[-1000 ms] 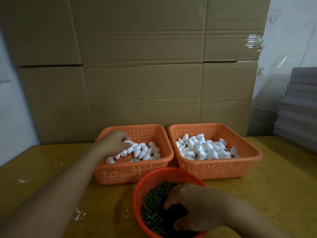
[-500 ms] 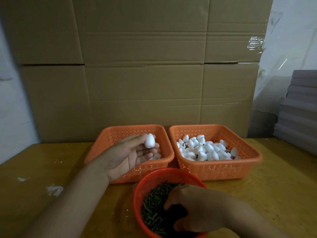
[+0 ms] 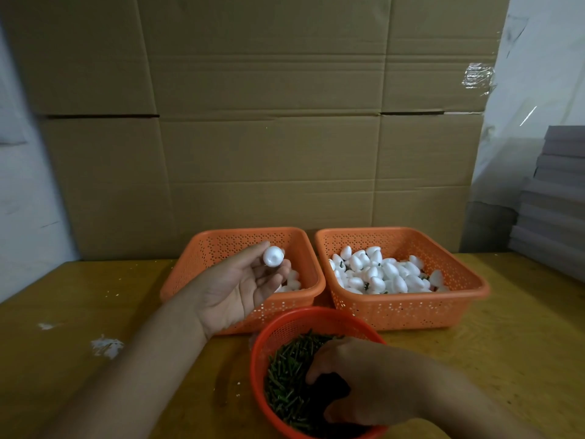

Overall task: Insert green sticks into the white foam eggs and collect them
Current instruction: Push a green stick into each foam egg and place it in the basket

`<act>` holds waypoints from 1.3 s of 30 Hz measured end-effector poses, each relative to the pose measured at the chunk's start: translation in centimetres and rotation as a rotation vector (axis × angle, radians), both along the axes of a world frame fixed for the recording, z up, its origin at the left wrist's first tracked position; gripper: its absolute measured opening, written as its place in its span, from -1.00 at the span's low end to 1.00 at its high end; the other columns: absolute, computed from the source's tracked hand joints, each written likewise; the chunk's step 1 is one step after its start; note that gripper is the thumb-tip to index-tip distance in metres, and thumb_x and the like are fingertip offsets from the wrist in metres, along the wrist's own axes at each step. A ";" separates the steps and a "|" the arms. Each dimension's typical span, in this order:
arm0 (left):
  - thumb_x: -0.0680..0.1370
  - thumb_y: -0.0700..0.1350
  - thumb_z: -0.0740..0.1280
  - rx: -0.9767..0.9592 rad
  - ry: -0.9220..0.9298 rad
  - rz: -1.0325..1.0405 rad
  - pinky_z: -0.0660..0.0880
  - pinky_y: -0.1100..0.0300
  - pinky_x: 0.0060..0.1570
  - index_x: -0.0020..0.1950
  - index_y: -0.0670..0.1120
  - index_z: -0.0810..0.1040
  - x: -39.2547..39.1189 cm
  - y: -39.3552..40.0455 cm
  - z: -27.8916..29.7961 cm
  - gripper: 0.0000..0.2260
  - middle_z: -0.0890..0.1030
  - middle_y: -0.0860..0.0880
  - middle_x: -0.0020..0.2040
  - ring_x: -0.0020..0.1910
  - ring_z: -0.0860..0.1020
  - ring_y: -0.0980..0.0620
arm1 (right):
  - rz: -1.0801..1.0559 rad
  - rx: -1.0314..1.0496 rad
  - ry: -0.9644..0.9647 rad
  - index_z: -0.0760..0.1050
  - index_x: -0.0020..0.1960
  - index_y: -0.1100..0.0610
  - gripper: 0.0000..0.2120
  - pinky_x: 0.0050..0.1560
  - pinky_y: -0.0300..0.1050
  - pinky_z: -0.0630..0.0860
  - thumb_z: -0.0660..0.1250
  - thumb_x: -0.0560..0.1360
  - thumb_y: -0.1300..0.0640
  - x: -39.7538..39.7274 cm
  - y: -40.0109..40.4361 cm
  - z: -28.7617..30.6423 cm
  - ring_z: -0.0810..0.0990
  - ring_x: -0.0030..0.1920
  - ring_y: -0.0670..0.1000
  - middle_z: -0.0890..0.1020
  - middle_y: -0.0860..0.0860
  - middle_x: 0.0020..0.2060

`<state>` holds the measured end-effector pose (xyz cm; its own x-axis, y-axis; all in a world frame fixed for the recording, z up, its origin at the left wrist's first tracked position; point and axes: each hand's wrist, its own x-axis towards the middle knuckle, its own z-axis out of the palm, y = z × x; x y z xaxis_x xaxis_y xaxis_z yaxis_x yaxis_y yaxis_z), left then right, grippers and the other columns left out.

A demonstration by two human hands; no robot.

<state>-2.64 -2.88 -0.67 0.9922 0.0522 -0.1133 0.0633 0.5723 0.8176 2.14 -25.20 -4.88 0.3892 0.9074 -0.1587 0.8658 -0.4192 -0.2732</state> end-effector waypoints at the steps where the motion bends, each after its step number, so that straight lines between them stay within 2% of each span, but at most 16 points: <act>1: 0.45 -0.05 0.41 0.004 -0.005 0.003 0.62 0.28 -0.35 0.03 -0.27 0.60 0.0 -0.1 0.1 -0.70 0.67 -0.17 -0.14 -0.24 0.68 0.04 | 0.001 0.001 0.000 0.44 0.36 -0.14 -0.55 0.29 -0.07 0.46 0.40 0.49 -0.09 0.0 0.0 0.0 0.45 0.29 -0.12 0.47 -0.19 0.28; 5: 0.45 -0.07 0.43 0.117 -0.077 -0.001 0.63 0.27 -0.27 0.00 -0.24 0.63 -0.4 -0.4 0.1 -0.74 0.67 -0.18 -0.13 -0.21 0.68 0.02 | 0.002 0.004 -0.012 0.44 0.36 -0.14 -0.55 0.30 -0.07 0.45 0.40 0.49 -0.10 0.0 0.0 -0.1 0.45 0.30 -0.12 0.48 -0.18 0.28; 8: 0.40 -0.16 0.50 0.276 -0.140 -0.001 0.63 0.21 -0.18 0.02 -0.11 0.66 -0.8 -0.6 -0.2 -0.79 0.67 -0.18 -0.04 -0.13 0.68 -0.02 | -0.001 0.003 -0.012 0.43 0.35 -0.16 -0.55 0.28 -0.07 0.46 0.40 0.49 -0.11 0.1 0.0 -0.2 0.45 0.29 -0.13 0.47 -0.19 0.27; 11: 0.35 -0.16 0.59 0.667 -0.235 0.067 0.60 0.22 -0.05 -0.04 0.01 0.70 -0.9 -0.9 -0.3 -0.77 0.69 -0.16 0.04 -0.09 0.66 -0.03 | -0.001 -0.001 -0.009 0.43 0.35 -0.18 -0.56 0.28 -0.06 0.47 0.40 0.49 -0.11 0.1 0.0 -0.1 0.45 0.29 -0.12 0.47 -0.20 0.27; 14: 0.38 -0.26 0.58 0.974 -0.438 0.194 0.59 0.26 -0.03 -0.03 0.03 0.68 -1.0 -1.1 -0.5 -0.74 0.71 -0.02 0.02 -0.01 0.69 0.00 | 0.004 -0.003 -0.012 0.43 0.35 -0.16 -0.55 0.29 -0.05 0.46 0.40 0.49 -0.11 0.1 0.0 -0.1 0.45 0.30 -0.11 0.47 -0.19 0.28; 16: 0.39 -0.30 0.58 1.058 -0.529 0.220 0.59 0.28 -0.03 -0.02 0.03 0.68 -1.0 -1.1 -0.5 -0.71 0.69 0.05 0.04 0.04 0.67 0.06 | 0.006 -0.003 -0.015 0.44 0.35 -0.16 -0.55 0.30 -0.06 0.46 0.40 0.49 -0.10 0.1 0.0 -0.1 0.45 0.30 -0.12 0.47 -0.18 0.29; 20: 0.40 -0.30 0.57 1.103 -0.542 0.245 0.60 0.24 -0.01 -0.01 0.02 0.68 -1.1 -1.1 -0.5 -0.71 0.66 0.09 0.08 0.11 0.64 0.09 | 0.003 -0.001 -0.017 0.44 0.36 -0.15 -0.55 0.30 -0.06 0.45 0.40 0.49 -0.09 0.0 0.0 0.0 0.44 0.30 -0.12 0.47 -0.18 0.30; 23: 0.44 -0.20 0.56 1.061 -0.476 0.247 0.61 0.22 -0.03 0.00 0.09 0.67 -1.0 -1.2 -0.5 -0.77 0.69 0.06 0.04 0.05 0.67 0.08 | -0.001 -0.003 -0.010 0.44 0.37 -0.13 -0.55 0.31 -0.05 0.46 0.40 0.49 -0.09 -0.1 0.1 0.1 0.44 0.31 -0.11 0.47 -0.18 0.30; 25: 0.47 -0.06 0.51 0.919 -0.411 0.218 0.62 0.19 -0.06 0.02 0.08 0.67 -1.0 -1.4 -0.5 -0.85 0.70 -0.04 0.00 -0.03 0.70 0.03 | -0.005 -0.002 -0.008 0.44 0.37 -0.13 -0.55 0.31 -0.04 0.45 0.40 0.50 -0.08 -0.1 0.1 0.1 0.44 0.31 -0.11 0.48 -0.17 0.30; 28: 0.48 0.05 0.43 0.656 -0.298 0.146 0.61 0.21 -0.13 0.03 -0.01 0.69 -0.9 -1.6 -0.5 -0.80 0.70 -0.14 -0.04 -0.09 0.70 -0.04 | -0.009 0.000 -0.010 0.45 0.37 -0.12 -0.56 0.32 -0.04 0.45 0.39 0.50 -0.07 -0.2 0.1 0.2 0.45 0.31 -0.10 0.48 -0.15 0.29; 33: 0.51 0.03 0.39 0.305 -0.114 0.039 0.61 0.24 -0.24 0.01 -0.19 0.63 -0.6 -1.5 -0.4 -0.72 0.69 -0.19 -0.04 -0.17 0.68 0.01 | 0.000 0.013 -0.029 0.48 0.36 -0.08 -0.62 0.31 -0.10 0.43 0.34 0.55 -0.05 -0.5 0.2 0.4 0.46 0.30 -0.09 0.51 -0.12 0.29; 36: 0.47 -0.01 0.42 0.134 -0.054 0.014 0.61 0.28 -0.32 -0.02 -0.26 0.65 -0.6 -1.3 -0.1 -0.70 0.69 -0.18 -0.06 -0.24 0.67 0.04 | -0.028 0.060 -0.045 0.51 0.33 -0.10 -0.68 0.25 -0.15 0.46 0.31 0.57 -0.04 -0.6 0.4 0.2 0.49 0.25 -0.10 0.53 -0.13 0.26; 39: 0.48 -0.04 0.41 0.033 -0.033 -0.006 0.60 0.28 -0.37 -0.02 -0.28 0.66 -0.6 -1.2 0.1 -0.70 0.69 -0.17 -0.10 -0.28 0.66 0.06 | -0.051 0.105 -0.089 0.53 0.27 -0.13 -0.73 0.18 -0.17 0.47 0.32 0.57 -0.03 -0.8 0.5 -0.2 0.50 0.20 -0.09 0.53 -0.14 0.20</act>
<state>-3.27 -4.12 -0.62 0.9957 0.0495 -0.0788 0.0392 0.5444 0.8379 1.31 -24.68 -5.03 0.4434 0.8959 -0.0269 0.8668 -0.4362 -0.2414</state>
